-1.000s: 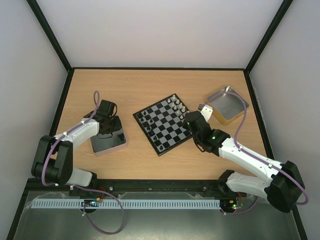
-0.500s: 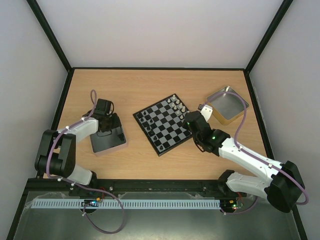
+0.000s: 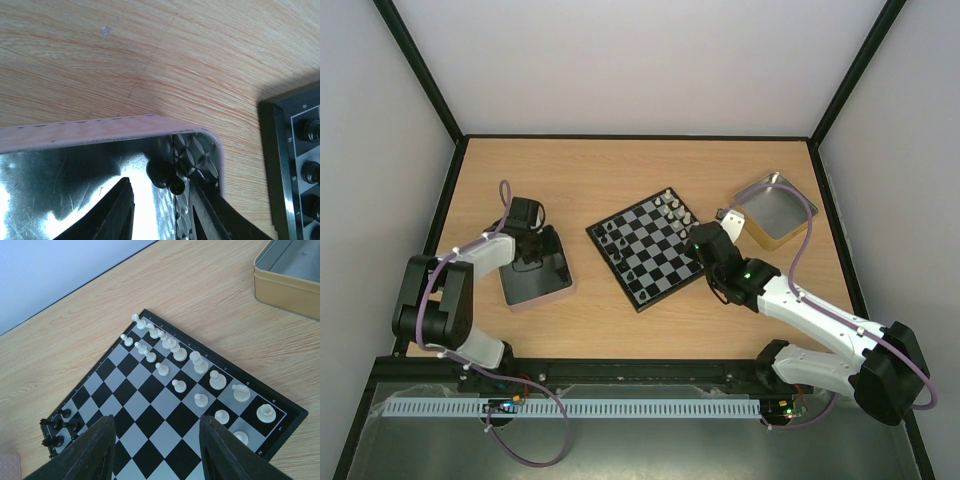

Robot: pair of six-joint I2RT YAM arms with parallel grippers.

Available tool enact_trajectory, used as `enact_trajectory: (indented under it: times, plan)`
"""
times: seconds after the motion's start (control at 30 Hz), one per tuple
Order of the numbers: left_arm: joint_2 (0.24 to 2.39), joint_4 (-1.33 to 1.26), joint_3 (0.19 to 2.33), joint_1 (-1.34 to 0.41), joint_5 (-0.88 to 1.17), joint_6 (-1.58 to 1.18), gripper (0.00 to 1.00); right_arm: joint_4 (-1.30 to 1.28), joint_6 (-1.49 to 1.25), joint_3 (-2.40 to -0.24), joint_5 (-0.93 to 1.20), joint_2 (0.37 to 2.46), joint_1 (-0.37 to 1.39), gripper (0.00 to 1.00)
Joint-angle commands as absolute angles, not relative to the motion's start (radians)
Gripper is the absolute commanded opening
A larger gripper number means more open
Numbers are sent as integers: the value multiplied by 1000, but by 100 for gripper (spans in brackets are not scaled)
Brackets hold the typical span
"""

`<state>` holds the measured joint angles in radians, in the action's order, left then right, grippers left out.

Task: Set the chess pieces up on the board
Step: Pick up the chess piece from the storage box.

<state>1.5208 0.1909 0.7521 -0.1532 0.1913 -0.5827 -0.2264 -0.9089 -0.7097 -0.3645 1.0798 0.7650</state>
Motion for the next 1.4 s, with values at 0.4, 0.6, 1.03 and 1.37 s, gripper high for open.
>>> enact_trajectory:
  times: [0.4,0.6,1.03,1.37]
  plan:
    - [1554,215,762,-143,96,-583,21,-213,-926,-711,-366,1069,760,45]
    - [1571,222,780,-143,95,-576,17,-209,-925,-709,-362,1066,761,45]
    - [1581,273,820,-146,42,-561,6,-199,-928,-704,-365,1062,761,45]
    - [1483,378,837,-196,-25,-541,6,-190,-919,-701,-378,1048,761,45]
